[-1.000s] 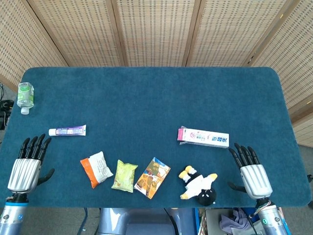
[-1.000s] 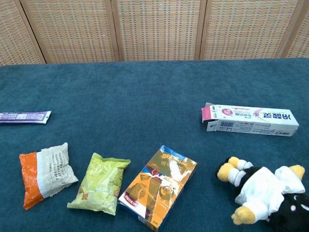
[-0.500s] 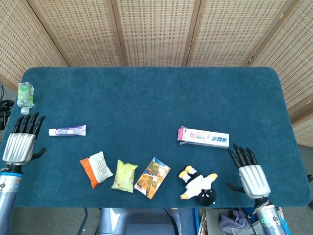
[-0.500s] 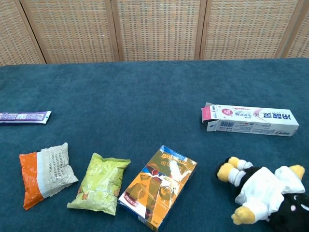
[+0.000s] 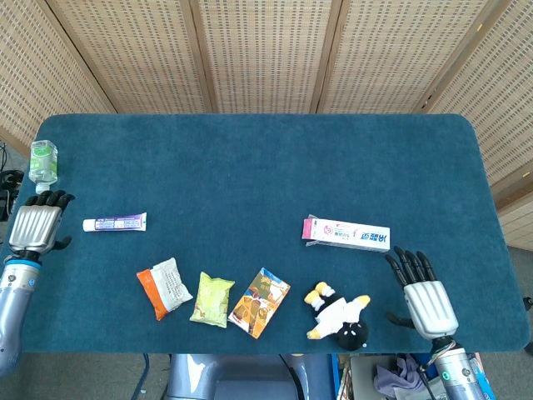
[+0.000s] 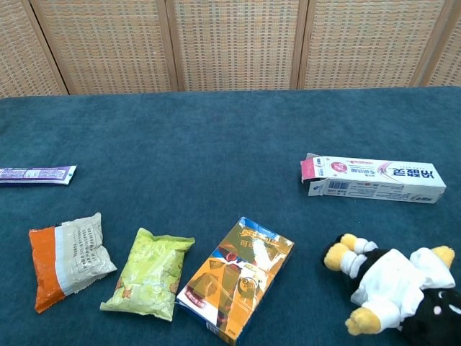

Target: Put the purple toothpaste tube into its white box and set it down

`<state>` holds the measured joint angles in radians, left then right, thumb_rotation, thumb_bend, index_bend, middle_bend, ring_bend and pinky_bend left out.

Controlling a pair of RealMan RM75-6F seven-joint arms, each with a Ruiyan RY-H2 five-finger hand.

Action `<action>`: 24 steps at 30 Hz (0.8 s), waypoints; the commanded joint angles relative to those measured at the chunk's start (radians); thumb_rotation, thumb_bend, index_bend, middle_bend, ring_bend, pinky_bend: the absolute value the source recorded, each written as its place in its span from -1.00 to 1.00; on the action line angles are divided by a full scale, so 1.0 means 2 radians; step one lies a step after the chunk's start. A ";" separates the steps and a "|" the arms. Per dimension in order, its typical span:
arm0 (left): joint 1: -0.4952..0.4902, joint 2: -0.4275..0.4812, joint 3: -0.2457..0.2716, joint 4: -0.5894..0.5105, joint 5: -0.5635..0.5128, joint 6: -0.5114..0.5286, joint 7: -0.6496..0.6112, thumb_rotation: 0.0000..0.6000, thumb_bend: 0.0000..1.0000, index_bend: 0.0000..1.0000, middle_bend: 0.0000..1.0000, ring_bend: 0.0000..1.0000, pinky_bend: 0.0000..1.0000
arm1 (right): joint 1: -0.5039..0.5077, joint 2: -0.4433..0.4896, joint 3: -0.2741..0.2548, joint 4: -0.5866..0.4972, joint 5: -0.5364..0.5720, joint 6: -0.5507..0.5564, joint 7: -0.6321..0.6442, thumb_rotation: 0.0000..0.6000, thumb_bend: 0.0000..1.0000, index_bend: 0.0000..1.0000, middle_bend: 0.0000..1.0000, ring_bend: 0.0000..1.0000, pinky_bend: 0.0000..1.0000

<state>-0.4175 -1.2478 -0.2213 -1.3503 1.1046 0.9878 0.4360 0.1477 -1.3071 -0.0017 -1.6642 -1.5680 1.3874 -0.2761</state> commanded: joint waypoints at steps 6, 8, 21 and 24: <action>-0.038 -0.031 -0.003 0.052 -0.061 -0.042 0.034 1.00 -0.52 -0.44 -0.52 -0.62 -0.54 | 0.001 -0.002 0.001 0.003 0.003 -0.002 -0.001 1.00 -0.92 -1.00 -1.00 -1.00 -1.00; -0.046 -0.040 -0.002 0.065 -0.072 -0.050 0.040 1.00 -0.52 -0.41 -0.49 -0.60 -0.52 | 0.001 -0.002 0.001 0.004 0.004 -0.003 -0.001 1.00 -0.92 -1.00 -1.00 -1.00 -1.00; -0.079 -0.100 0.012 0.138 -0.114 -0.081 0.061 1.00 -0.52 -0.31 -0.42 -0.53 -0.47 | 0.002 -0.002 0.003 0.007 0.012 -0.006 0.001 1.00 -0.92 -1.00 -1.00 -1.00 -1.00; -0.085 -0.111 0.014 0.156 -0.123 -0.086 0.065 1.00 -0.52 -0.31 -0.42 -0.53 -0.47 | 0.002 -0.003 0.003 0.009 0.014 -0.007 0.001 1.00 -0.92 -1.00 -1.00 -1.00 -1.00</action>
<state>-0.5797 -1.4580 -0.1965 -1.0534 0.8699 0.8229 0.5604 0.1513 -1.3126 0.0046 -1.6471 -1.5405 1.3736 -0.2737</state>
